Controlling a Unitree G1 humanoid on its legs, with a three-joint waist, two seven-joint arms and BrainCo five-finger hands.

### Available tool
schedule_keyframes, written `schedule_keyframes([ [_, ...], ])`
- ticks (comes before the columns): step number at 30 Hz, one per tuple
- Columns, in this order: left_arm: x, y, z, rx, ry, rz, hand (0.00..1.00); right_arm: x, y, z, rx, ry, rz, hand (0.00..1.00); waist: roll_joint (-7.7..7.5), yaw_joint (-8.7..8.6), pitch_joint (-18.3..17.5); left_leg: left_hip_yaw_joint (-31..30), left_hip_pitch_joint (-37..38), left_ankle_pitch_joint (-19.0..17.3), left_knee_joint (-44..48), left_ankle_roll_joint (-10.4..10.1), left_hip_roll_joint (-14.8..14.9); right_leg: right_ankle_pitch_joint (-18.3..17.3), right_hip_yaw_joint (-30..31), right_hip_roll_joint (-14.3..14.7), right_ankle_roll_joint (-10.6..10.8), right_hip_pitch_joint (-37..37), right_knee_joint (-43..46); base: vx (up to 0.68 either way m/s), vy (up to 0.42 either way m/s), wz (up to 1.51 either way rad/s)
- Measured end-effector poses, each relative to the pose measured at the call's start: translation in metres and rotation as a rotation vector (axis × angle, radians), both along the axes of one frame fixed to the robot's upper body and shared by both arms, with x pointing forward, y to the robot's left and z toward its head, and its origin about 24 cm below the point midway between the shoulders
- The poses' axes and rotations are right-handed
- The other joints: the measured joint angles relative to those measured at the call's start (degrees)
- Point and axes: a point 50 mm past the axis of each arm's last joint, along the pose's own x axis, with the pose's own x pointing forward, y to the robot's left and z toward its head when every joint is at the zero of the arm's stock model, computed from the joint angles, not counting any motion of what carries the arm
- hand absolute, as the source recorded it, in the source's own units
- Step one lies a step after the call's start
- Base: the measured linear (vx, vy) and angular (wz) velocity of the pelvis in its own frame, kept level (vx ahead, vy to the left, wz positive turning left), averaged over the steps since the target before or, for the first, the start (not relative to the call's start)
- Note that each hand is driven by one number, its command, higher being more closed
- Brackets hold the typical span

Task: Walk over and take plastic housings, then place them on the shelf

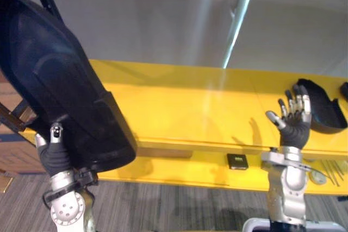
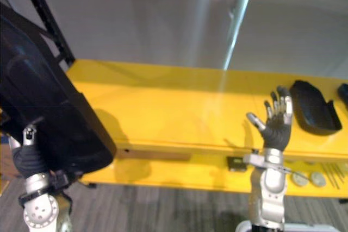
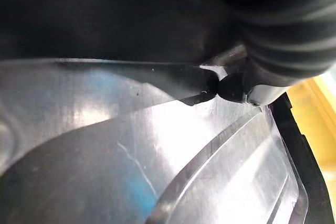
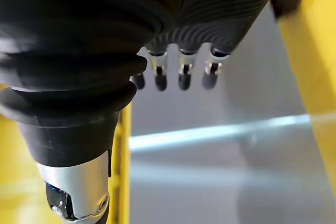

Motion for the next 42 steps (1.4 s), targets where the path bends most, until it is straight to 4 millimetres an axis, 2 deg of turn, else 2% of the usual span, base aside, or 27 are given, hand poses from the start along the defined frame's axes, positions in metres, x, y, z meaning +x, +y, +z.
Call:
schedule_keyframes([
  [5,-0.001,-0.008,0.01,-0.048,-0.091,-0.117,1.0,-0.018,0.0,-0.012,0.069,0.029,-0.033,0.0,0.4,-1.41,0.13,4.18,1.5,0.23,-1.69,0.38,0.12,-0.14,1.94,-0.24,-0.23,-0.07,-0.95,-0.06,0.0,-0.32],
  [7,-0.002,-0.011,0.017,-0.035,-0.13,-0.144,1.0,-0.021,0.003,-0.007,0.079,-0.004,-0.036,0.0,0.41,-2.22,0.13,6.01,1.53,0.04,-2.41,0.73,0.19,-0.14,2.92,-0.41,-0.23,-0.24,-1.76,-0.08,-0.007,-0.17],
  [10,-0.002,-0.017,0.021,-0.026,-0.157,-0.18,1.0,-0.025,0.005,-0.002,0.077,-0.031,-0.037,0.0,0.48,-2.29,-0.19,8.51,1.55,-0.37,-2.37,0.94,0.67,-0.13,3.13,-0.51,-0.22,-0.44,-1.88,-0.05,-0.01,-0.12],
  [19,0.008,-0.03,0.028,-0.049,-0.208,-0.238,1.0,-0.022,0.007,0.003,0.077,-0.056,-0.026,0.0,0.47,-2.27,-1.66,8.73,1.39,1.11,-2.28,1.03,0.68,-0.13,2.92,-0.51,-0.22,-0.7,-1.78,0.01,-0.005,0.01],
  [21,0.01,-0.033,0.029,-0.054,-0.218,-0.253,1.0,-0.02,0.007,0.007,0.074,-0.077,-0.03,0.0,0.72,-2.3,-1.82,8.67,1.4,1.17,-2.28,0.98,0.68,-0.13,2.88,-0.51,-0.22,-0.66,-1.78,0.0,0.0,0.0],
  [22,0.013,-0.034,0.029,-0.06,-0.224,-0.255,1.0,-0.016,0.004,0.02,0.059,-0.13,-0.044,0.0,1.96,-3.41,-1.53,8.92,2.09,2.21,-4.14,1.18,0.56,0.21,2.93,-0.55,-0.12,-0.83,-1.98,0.0,0.0,0.0],
  [25,0.013,-0.034,0.03,-0.06,-0.224,-0.256,1.0,-0.016,0.004,0.02,0.059,-0.13,-0.044,0.0,1.97,-3.41,-1.5,8.96,2.25,2.2,-4.24,1.18,0.56,0.21,2.93,-0.55,-0.12,-0.74,-1.96,0.0,0.0,0.0],
  [28,0.015,-0.036,0.033,-0.058,-0.242,-0.263,1.0,-0.014,0.006,0.022,0.062,-0.139,-0.035,0.0,1.8,-3.31,1.09,8.97,2.35,2.05,-3.29,1.27,0.62,0.22,2.92,-0.65,-0.1,-0.39,-1.5,-0.02,0.0,0.0],
  [29,0.019,-0.038,0.038,-0.056,-0.27,-0.267,1.0,-0.012,0.007,0.025,0.064,-0.156,-0.028,0.0,1.65,-3.26,3.48,9.04,0.81,0.85,-0.82,1.37,0.92,0.22,2.95,-0.7,-0.09,-1.08,-0.45,-0.14,0.002,-0.03],
  [30,0.024,-0.041,0.045,-0.053,-0.303,-0.269,1.0,-0.008,0.01,0.03,0.067,-0.179,-0.015,0.0,1.95,-2.87,5.21,9.97,-3.0,-1.61,3.85,1.49,1.87,0.21,2.96,-0.5,-0.09,-3.54,1.12,-0.18,0.003,-0.05],
  [32,0.031,-0.046,0.058,-0.033,-0.361,-0.261,1.0,-0.001,0.012,0.039,0.07,-0.222,-0.007,0.0,2.51,-2.59,8.21,14.17,-8.49,-3.53,10.02,1.39,4.62,0.2,2.85,-0.16,-0.09,-7.24,2.92,-0.19,-0.005,0.07],
  [33,0.036,-0.051,0.067,-0.018,-0.402,-0.255,1.0,0.003,0.013,0.046,0.065,-0.247,-0.004,0.0,2.79,-2.46,10.11,15.4,-11.79,-3.7,12.3,1.55,5.54,0.19,2.86,-0.1,-0.1,-10.21,4.34,-0.2,0.0,0.14],
  [37,0.043,-0.059,0.091,0.014,-0.512,-0.207,1.0,0.012,0.014,0.065,0.053,-0.316,-0.003,0.0,2.78,-2.13,16.16,15.19,-18.8,-2.77,15.9,2.23,5.76,0.2,2.92,-0.47,-0.05,-17.1,7.18,-0.17,0.042,0.06],
  [39,0.045,-0.06,0.097,0.019,-0.542,-0.15,1.0,0.014,0.011,0.071,0.047,-0.338,-0.013,0.0,2.6,-1.97,17.73,15.29,-21.26,-1.49,15.8,2.58,5.24,0.42,3.09,-0.93,0.31,-20.26,8.22,-0.06,0.029,0.08],
  [42,0.05,-0.059,0.094,0.019,-0.521,-0.095,1.0,0.011,0.004,0.072,0.047,-0.344,-0.053,0.0,2.62,-1.76,18.11,15.28,-20.42,-0.82,14.32,2.29,4.7,0.4,3.08,-1.29,0.33,-20.19,8.4,0.04,0.003,0.04],
])
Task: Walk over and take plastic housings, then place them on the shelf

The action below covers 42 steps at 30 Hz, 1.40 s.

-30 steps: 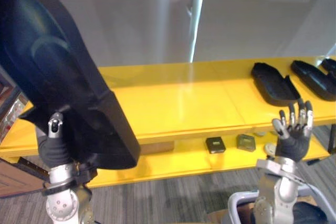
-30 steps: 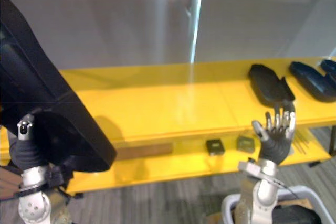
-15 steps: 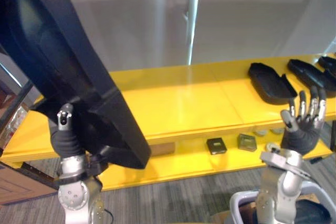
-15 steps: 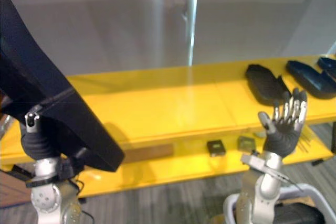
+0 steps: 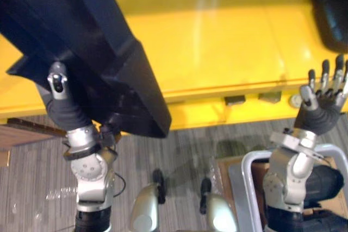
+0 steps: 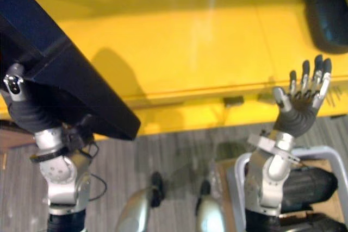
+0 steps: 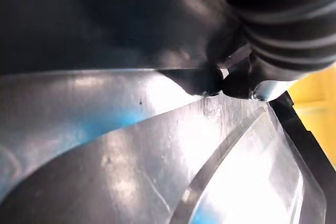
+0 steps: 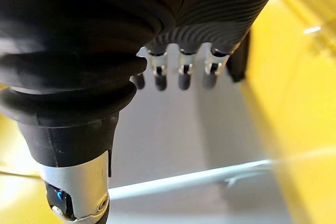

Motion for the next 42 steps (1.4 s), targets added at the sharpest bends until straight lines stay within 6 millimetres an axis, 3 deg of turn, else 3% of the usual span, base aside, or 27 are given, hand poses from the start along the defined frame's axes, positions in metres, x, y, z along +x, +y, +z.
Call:
schedule_keyframes([
  [12,0.014,-0.03,0.018,0.104,-0.019,-0.096,1.0,-0.018,-0.028,0.017,-0.093,-0.033,-0.251,0.0,0.54,-0.39,0.77,1.67,3.89,1.15,-4.17,-0.61,-0.35,-0.29,1.29,-0.04,-0.49,0.45,1.21,0.02,-0.006,-0.05],
  [16,0.022,-0.046,0.015,0.188,0.051,-0.15,1.0,-0.038,-0.034,0.023,-0.148,-0.051,-0.301,0.0,0.18,-2.2,0.6,2.34,7.3,1.28,-5.83,-0.7,-0.54,-0.23,1.5,-0.01,-0.4,3.81,-0.66,0.04,0.002,-0.11],
  [20,0.037,-0.056,0.005,0.277,0.189,-0.19,1.0,-0.043,-0.036,0.013,-0.203,0.035,-0.273,0.0,-0.63,-4.14,-0.78,4.68,10.24,1.25,-7.21,-0.7,-0.32,0.17,3.12,0.37,0.17,5.79,-2.11,0.03,-0.003,-0.2],
  [23,0.06,-0.065,-0.004,0.34,0.343,-0.203,1.0,-0.043,-0.036,0.004,-0.255,0.12,-0.223,0.0,-1.04,-5.21,-1.84,6.59,11.43,1.24,-7.26,-0.7,0.17,0.83,4.68,0.73,0.78,6.22,-2.67,0.0,0.002,-0.29],
  [25,0.086,-0.068,-0.009,0.379,0.465,-0.179,1.0,-0.042,-0.034,-0.002,-0.28,0.159,-0.185,0.0,-1.29,-6.1,-2.12,8.19,11.88,1.15,-7.36,-0.65,0.31,1.01,6.02,0.84,0.92,6.09,-3.08,-0.05,0.004,-0.3],
  [30,0.132,-0.054,-0.019,0.307,0.704,-0.094,1.0,-0.035,-0.027,-0.017,-0.258,0.203,-0.033,0.0,-1.21,-8.66,-2.61,12.19,10.55,-0.79,-6.3,-0.69,1.57,2.29,9.24,1.58,1.0,4.12,-4.25,-0.09,0.008,-0.35],
  [34,0.16,-0.036,-0.004,0.266,0.803,0.019,1.0,-0.028,-0.027,-0.041,-0.228,0.304,0.067,0.0,-1.2,-11.16,-2.69,14.96,8.16,-0.84,-4.01,-0.29,2.97,3.65,10.88,2.2,1.11,1.94,-4.84,-0.02,0.015,-0.19],
  [37,0.168,-0.029,0.007,0.252,0.83,0.069,1.0,-0.029,-0.024,-0.049,-0.223,0.338,0.093,0.0,-1.19,-11.58,-2.69,15.42,7.87,-0.84,-2.57,-0.25,3.62,3.66,11.03,2.52,1.11,1.9,-4.84,0.0,0.009,-0.04],
  [42,0.17,0.001,0.03,0.207,0.832,0.212,1.0,-0.03,-0.02,-0.053,-0.186,0.343,0.136,0.0,-1.23,-11.49,-2.62,15.41,6.78,-0.75,-2.34,-0.4,4.01,3.64,11.4,2.93,1.08,0.34,-4.22,0.0,-0.006,-0.02],
])
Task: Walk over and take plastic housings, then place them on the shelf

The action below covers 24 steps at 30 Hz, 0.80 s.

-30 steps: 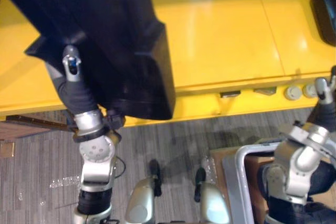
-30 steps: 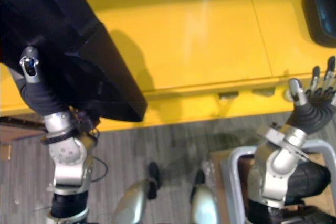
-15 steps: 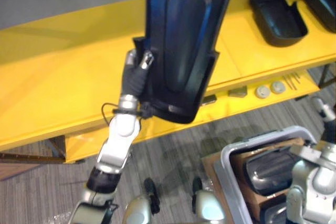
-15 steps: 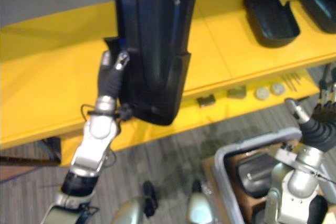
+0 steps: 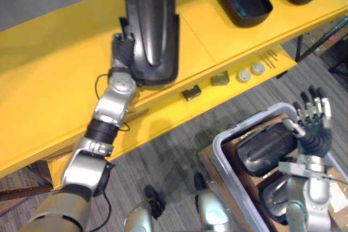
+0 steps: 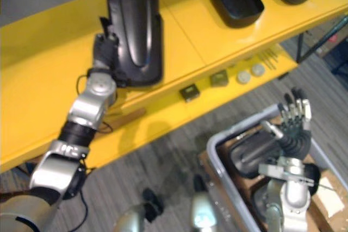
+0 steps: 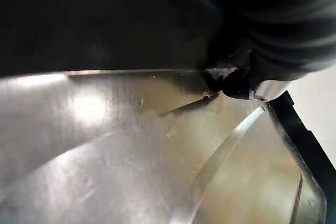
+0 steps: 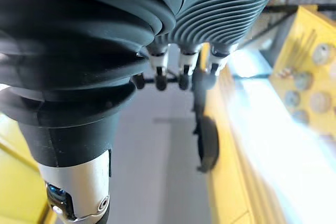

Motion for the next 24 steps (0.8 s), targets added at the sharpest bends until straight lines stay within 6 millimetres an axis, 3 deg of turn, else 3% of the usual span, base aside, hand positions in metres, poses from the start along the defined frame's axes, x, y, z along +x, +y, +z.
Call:
schedule_keyframes([
  [6,0.003,0.039,0.005,-0.046,0.045,0.173,1.0,0.003,0.01,-0.004,0.072,0.003,0.061,0.0,-1.64,-0.08,2.56,-1.23,-2.04,-0.46,2.16,0.21,0.6,-0.02,-0.59,0.26,-0.03,-0.69,0.46,-0.02,0.004,0.06],
  [10,0.0,0.052,0.019,-0.081,0.005,0.194,1.0,0.009,0.017,-0.003,0.122,-0.007,0.084,0.0,-2.62,0.58,4.26,-2.07,-4.7,-0.51,4.44,0.3,1.39,0.0,-0.77,0.86,-0.12,-2.84,1.74,-0.05,-0.004,0.08],
  [22,-0.004,0.042,0.037,-0.083,-0.148,0.205,1.0,0.025,0.039,-0.006,0.223,0.014,0.123,0.0,-2.52,0.4,6.93,-3.42,-7.12,-0.2,5.61,0.65,1.31,-0.38,-1.5,0.94,-0.59,-5.33,3.96,-0.01,-0.003,0.03],
  [23,-0.004,0.042,0.036,-0.082,-0.157,0.207,0.0,0.026,0.039,-0.006,0.223,0.015,0.123,0.0,-2.52,0.43,6.93,-3.43,-7.15,-0.2,5.7,0.65,1.33,-0.39,-1.49,0.94,-0.58,-5.37,4.04,0.0,0.0,0.0],
  [24,-0.005,0.042,0.035,-0.07,-0.167,0.219,0.0,0.026,0.039,-0.006,0.223,0.014,0.123,0.0,-2.51,0.48,6.93,-3.44,-7.15,-0.2,5.71,0.65,1.33,-0.4,-1.49,0.94,-0.58,-5.38,4.05,0.0,0.0,0.0],
])
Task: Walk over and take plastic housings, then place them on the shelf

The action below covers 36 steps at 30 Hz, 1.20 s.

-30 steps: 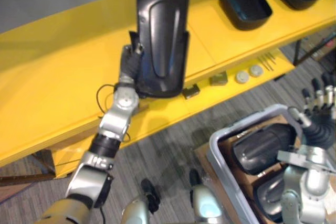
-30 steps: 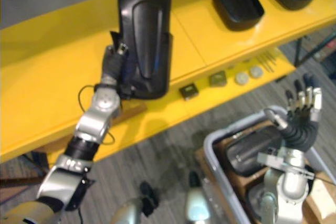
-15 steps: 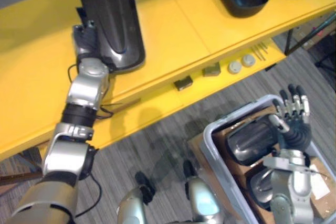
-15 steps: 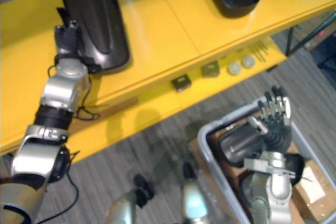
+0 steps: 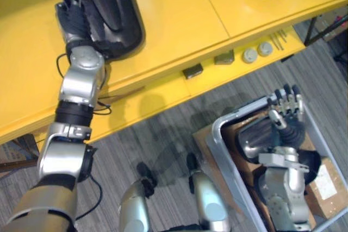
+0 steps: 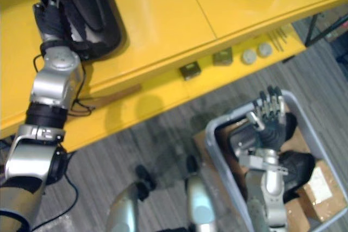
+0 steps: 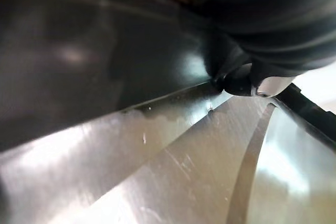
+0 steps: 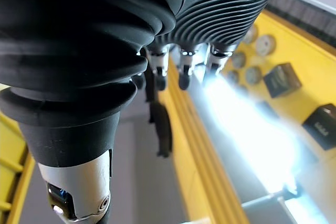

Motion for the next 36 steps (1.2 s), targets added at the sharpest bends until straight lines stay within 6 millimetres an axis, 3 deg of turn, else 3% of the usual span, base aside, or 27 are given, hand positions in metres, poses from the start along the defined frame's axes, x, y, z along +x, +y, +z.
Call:
schedule_keyframes([
  [5,-0.004,-0.005,-0.019,0.091,0.008,0.055,0.0,0.0,0.003,0.0,0.003,-0.007,0.011,0.0,0.31,0.56,0.43,-0.18,0.04,0.0,0.08,0.0,-0.05,-0.25,-0.15,-0.06,0.1,0.0,0.37,0.01,-0.005,0.01],
  [6,-0.008,-0.014,-0.025,0.107,-0.022,0.065,0.0,-0.001,0.007,-0.003,0.014,0.0,0.013,0.0,0.74,1.36,0.94,-0.68,-0.02,0.16,0.04,0.14,-0.35,-1.03,-0.52,-0.23,-0.14,-0.6,1.84,0.03,-0.031,0.07],
  [15,-0.014,-0.028,-0.034,0.088,-0.062,0.051,0.0,-0.007,0.006,-0.017,0.038,0.06,-0.018,0.0,1.6,2.48,1.36,-1.17,0.07,0.32,0.02,0.25,-0.58,-1.36,-0.83,-0.32,-0.24,-0.53,2.34,0.0,-0.004,0.01],
  [23,-0.024,-0.045,-0.034,0.041,-0.207,0.09,0.0,-0.012,0.008,-0.017,-0.013,0.041,-0.086,0.0,1.62,2.47,1.36,-2.49,0.12,0.63,-0.41,0.58,-1.88,-2.26,-1.38,-1.23,0.01,-0.59,2.99,0.0,0.007,0.07],
  [25,-0.031,-0.051,-0.023,0.028,-0.287,0.062,0.0,-0.014,0.004,-0.01,-0.074,-0.003,-0.153,0.0,1.62,2.51,1.36,-2.62,0.18,1.05,-0.79,0.96,-2.31,-2.18,-1.57,-1.41,0.09,-0.45,3.08,0.05,0.008,0.07],
  [29,-0.067,-0.059,0.022,-0.018,-0.586,-0.049,0.0,-0.021,-0.024,0.03,-0.152,-0.206,-0.361,0.0,1.66,2.46,1.32,-4.15,3.95,1.83,-3.12,0.85,-3.32,-2.12,-2.96,-1.7,0.11,4.08,1.39,0.06,-0.003,0.13],
  [31,-0.091,-0.049,0.047,0.002,-0.764,-0.073,0.0,-0.022,-0.035,0.068,-0.21,-0.395,-0.427,0.0,2.18,2.03,0.65,-4.51,5.54,2.77,-5.23,0.68,-3.94,-2.0,-3.58,-1.96,-0.03,5.54,0.25,0.02,-0.016,0.1],
  [32,-0.101,-0.042,0.058,0.027,-0.835,-0.083,0.0,-0.02,-0.037,0.088,-0.263,-0.486,-0.442,0.0,2.8,1.93,0.0,-4.86,5.56,3.5,-6.36,0.57,-4.26,-1.72,-3.87,-2.01,-0.1,5.5,-0.23,0.0,-0.015,0.14],
  [36,-0.11,-0.027,0.073,0.061,-0.886,-0.136,0.0,-0.007,-0.023,0.127,-0.371,-0.642,-0.409,0.0,4.31,2.61,-1.59,-5.94,7.4,5.48,-9.74,0.32,-4.9,-1.23,-5.25,-2.09,-0.24,7.08,-1.23,0.0,-0.021,0.15],
])
